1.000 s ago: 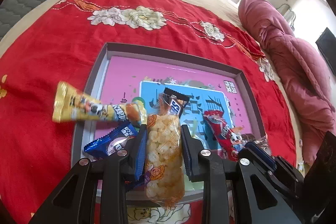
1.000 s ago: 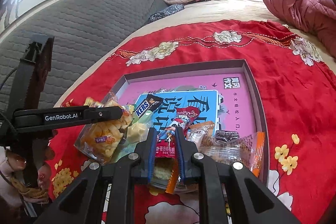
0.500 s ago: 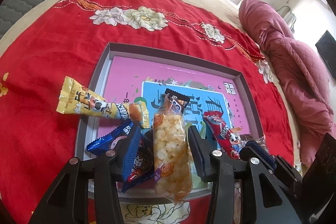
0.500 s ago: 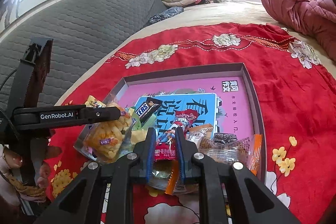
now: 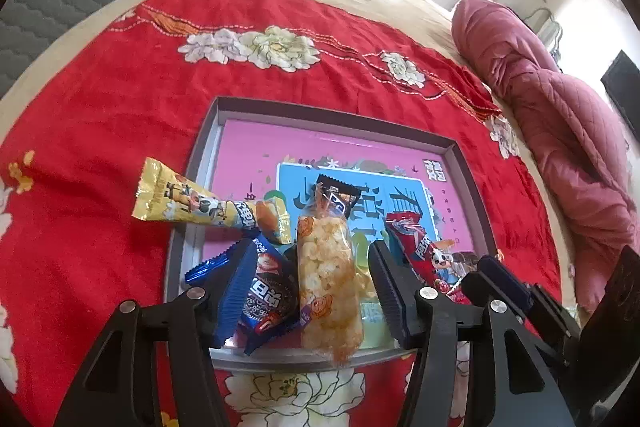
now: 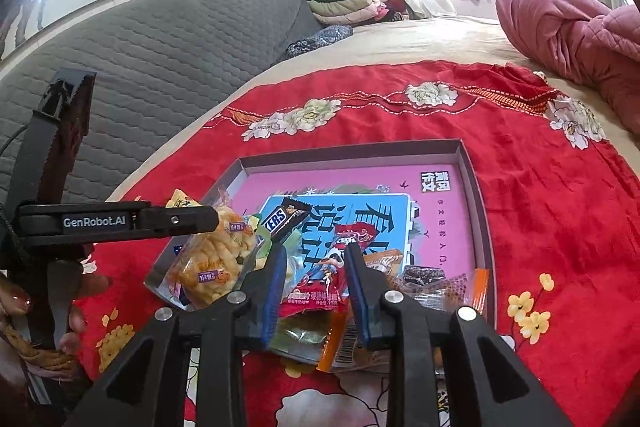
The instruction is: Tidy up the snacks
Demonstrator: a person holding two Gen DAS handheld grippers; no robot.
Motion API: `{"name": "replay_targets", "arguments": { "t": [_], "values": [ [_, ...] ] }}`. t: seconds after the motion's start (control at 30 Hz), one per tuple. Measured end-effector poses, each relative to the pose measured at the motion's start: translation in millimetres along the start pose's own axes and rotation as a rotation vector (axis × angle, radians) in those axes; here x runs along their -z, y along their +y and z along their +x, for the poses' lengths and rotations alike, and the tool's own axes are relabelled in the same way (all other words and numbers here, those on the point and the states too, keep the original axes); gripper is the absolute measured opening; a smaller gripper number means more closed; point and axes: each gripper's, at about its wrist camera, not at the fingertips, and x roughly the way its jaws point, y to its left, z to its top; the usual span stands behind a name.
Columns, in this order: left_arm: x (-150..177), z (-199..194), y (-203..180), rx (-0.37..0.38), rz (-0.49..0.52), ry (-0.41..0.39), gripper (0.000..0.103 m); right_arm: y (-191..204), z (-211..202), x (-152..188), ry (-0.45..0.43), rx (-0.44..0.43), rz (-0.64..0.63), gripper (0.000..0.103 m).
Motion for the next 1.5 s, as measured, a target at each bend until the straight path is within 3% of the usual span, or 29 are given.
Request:
{"name": "replay_targets", "arguments": {
  "t": [0.37,0.43,0.53,0.77,0.9,1.17,1.5],
  "values": [
    [5.2,-24.3,-11.4,0.006,0.043,-0.024,0.063,-1.1,-19.8,-1.8,-0.077,0.088,-0.023,0.058],
    [7.2,-28.9,-12.6,0.004,0.053,-0.028,0.064,-2.5,-24.8,-1.7,-0.084,0.093,-0.013,0.072],
    [10.1,-33.7,-12.9,0.008,0.055,-0.029,0.067,-3.9,-37.4,-1.9,-0.107,0.094,0.002,0.081],
    [21.3,-44.3,-12.1,0.017,0.062,-0.022,0.071,0.4,-58.2,-0.2,-0.117,0.174,-0.006,0.087],
    [35.8,-53.7,-12.4,0.015,0.084,-0.016,0.075,5.9,-67.9,2.6,-0.108,0.215,-0.007,0.097],
    [73.2,-68.4,-6.6,-0.011,0.144,0.039,0.077,23.6,-77.7,33.3,0.038,0.263,0.026,0.098],
    [118.4,-75.2,3.5,-0.037,0.102,0.08,0.077,39.1,-95.4,59.2,0.104,0.308,0.05,0.098]
  ]
}}
